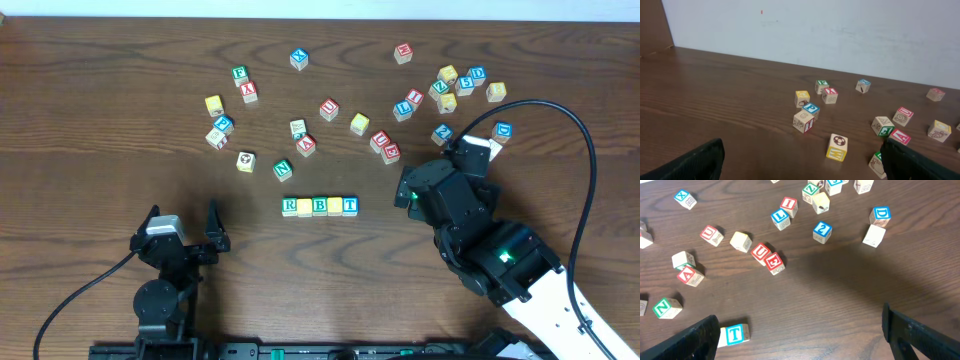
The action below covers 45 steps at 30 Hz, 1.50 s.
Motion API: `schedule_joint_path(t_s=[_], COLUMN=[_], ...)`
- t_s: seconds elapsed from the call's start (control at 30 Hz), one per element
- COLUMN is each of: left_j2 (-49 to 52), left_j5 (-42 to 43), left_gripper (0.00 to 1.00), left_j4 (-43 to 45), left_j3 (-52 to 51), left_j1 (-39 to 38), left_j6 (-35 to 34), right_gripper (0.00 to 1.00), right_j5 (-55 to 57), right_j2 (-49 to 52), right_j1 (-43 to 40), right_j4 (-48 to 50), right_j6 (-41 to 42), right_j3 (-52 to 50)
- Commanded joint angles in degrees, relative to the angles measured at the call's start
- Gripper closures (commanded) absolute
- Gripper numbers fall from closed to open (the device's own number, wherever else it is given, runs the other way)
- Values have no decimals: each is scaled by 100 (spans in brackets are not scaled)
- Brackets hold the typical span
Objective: Spell out ROBOT
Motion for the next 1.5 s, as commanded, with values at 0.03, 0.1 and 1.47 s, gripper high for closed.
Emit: schedule_joint_path(t_s=[0.03,0.1,1.47], left_j2=[-31,-31,-31], left_j5=[-76,-76,-76], left_gripper=[2,2,2], left_j4=[-297,-299,-297], left_j3=[-55,-55,-55], left_j1=[28,28,28], left_j6=[-46,-46,-46], right_gripper=[1,1,1], right_j5=[103,103,-2417], right_j2=[-9,-9,-5980], right_j1=[-35,-35,-2957], right_j4=[-2,-2,5442], right_j6=[-17,-17,-4216], right_j3=[68,68,-5794])
